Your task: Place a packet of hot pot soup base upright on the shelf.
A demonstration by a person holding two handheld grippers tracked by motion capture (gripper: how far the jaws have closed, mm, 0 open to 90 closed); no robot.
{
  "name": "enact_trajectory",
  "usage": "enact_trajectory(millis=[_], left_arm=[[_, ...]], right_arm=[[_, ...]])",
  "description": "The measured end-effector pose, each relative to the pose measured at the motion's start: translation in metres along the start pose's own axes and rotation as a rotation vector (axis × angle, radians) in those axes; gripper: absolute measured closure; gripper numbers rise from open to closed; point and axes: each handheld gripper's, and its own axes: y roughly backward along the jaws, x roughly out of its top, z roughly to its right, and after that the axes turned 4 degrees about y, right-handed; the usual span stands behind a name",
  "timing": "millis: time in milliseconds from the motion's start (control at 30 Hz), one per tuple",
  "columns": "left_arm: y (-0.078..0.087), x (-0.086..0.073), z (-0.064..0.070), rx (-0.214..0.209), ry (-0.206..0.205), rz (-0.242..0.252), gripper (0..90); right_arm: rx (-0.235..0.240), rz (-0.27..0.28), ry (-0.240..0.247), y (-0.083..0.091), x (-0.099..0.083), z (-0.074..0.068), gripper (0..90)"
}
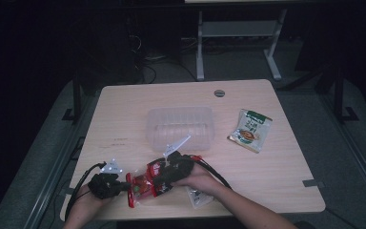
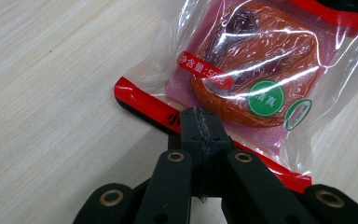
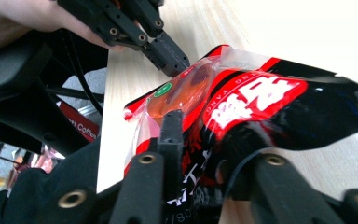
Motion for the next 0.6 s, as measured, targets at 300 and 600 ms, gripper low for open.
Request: enact_trajectory(millis=[300, 600], left_arm=[[0.0001, -0.0001, 0.0008, -0.003, -0.001, -0.003, 89.8], [0.0003, 0.0007, -0.0003, -0.003, -0.035, -0.007, 89.8]], right_arm=[[0.009, 0.012, 0.015, -0.0033, 0.0016, 0.0043, 87.4], [0.008, 0.012, 0.013, -0.0028, 0.0015, 0.0031, 88.7]])
